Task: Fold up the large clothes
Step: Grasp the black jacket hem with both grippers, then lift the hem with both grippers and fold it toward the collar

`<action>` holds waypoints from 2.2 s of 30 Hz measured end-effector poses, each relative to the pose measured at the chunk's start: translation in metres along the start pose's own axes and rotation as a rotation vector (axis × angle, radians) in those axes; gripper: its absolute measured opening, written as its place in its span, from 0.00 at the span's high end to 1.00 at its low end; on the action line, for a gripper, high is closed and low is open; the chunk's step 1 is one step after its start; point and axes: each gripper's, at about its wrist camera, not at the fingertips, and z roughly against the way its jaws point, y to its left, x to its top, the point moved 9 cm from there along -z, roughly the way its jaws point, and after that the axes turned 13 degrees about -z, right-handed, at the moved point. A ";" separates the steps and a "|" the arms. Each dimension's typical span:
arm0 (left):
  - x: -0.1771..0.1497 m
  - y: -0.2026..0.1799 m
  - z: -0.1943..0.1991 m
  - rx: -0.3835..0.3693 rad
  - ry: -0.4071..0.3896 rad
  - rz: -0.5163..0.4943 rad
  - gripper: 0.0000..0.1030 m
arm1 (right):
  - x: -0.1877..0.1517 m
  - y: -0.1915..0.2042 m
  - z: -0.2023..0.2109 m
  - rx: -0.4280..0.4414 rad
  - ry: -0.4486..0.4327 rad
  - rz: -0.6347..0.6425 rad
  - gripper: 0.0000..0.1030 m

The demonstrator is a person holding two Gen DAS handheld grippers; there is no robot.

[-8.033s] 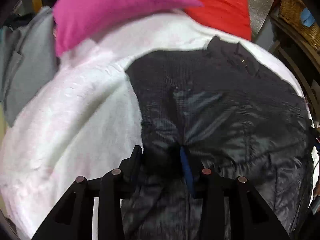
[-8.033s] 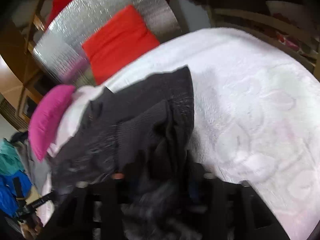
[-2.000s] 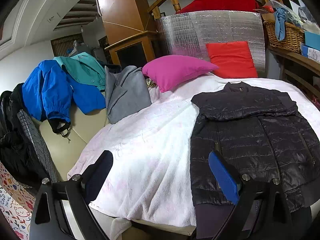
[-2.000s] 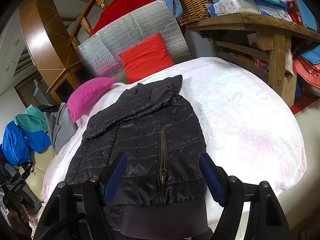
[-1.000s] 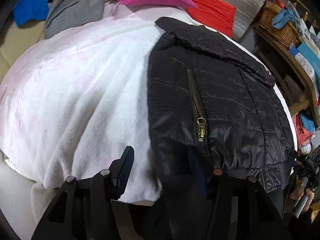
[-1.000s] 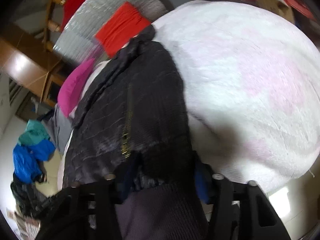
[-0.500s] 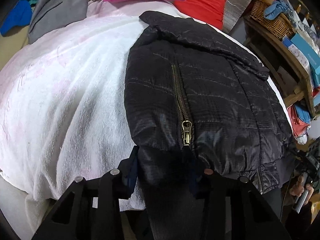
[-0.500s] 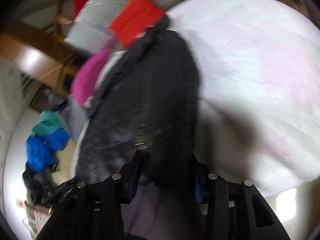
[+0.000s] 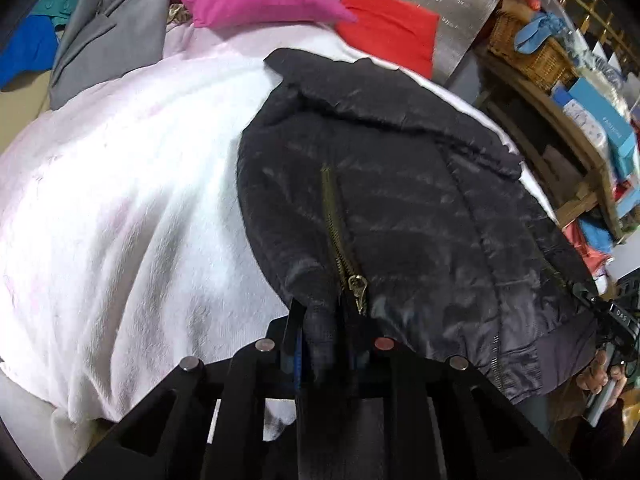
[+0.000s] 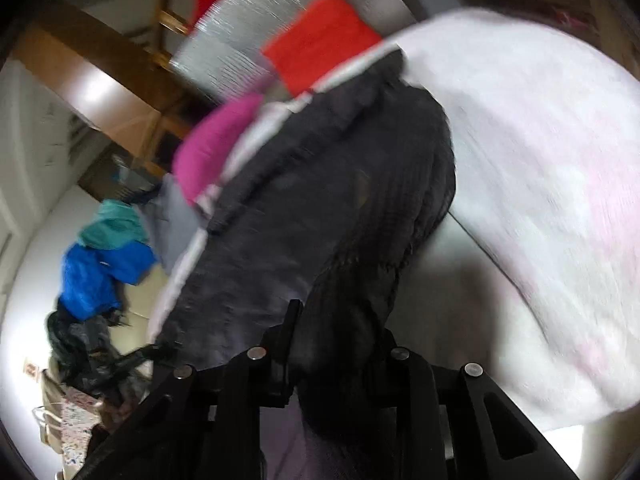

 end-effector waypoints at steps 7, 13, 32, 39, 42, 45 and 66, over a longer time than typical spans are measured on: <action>-0.014 0.003 -0.022 -0.009 0.075 0.031 0.59 | -0.003 -0.019 -0.020 -0.129 0.044 -0.019 0.70; -0.004 -0.001 -0.014 0.028 0.033 -0.003 0.81 | 0.000 0.005 -0.005 -0.085 -0.023 0.067 0.71; 0.017 -0.012 0.008 0.086 -0.048 -0.053 0.87 | 0.016 0.011 0.010 -0.031 -0.074 0.010 0.83; 0.065 -0.003 0.039 -0.014 -0.109 -0.028 0.88 | 0.055 0.054 0.023 0.104 -0.115 -0.005 0.83; 0.104 0.001 0.041 -0.029 -0.140 -0.033 0.88 | 0.087 0.075 0.019 0.148 -0.140 -0.013 0.83; 0.148 0.009 0.040 -0.052 -0.159 -0.016 0.88 | 0.126 0.094 0.009 0.180 -0.169 -0.030 0.83; 0.377 0.121 -0.199 0.069 -0.037 0.145 0.88 | 0.400 0.060 -0.222 0.040 -0.236 -0.261 0.83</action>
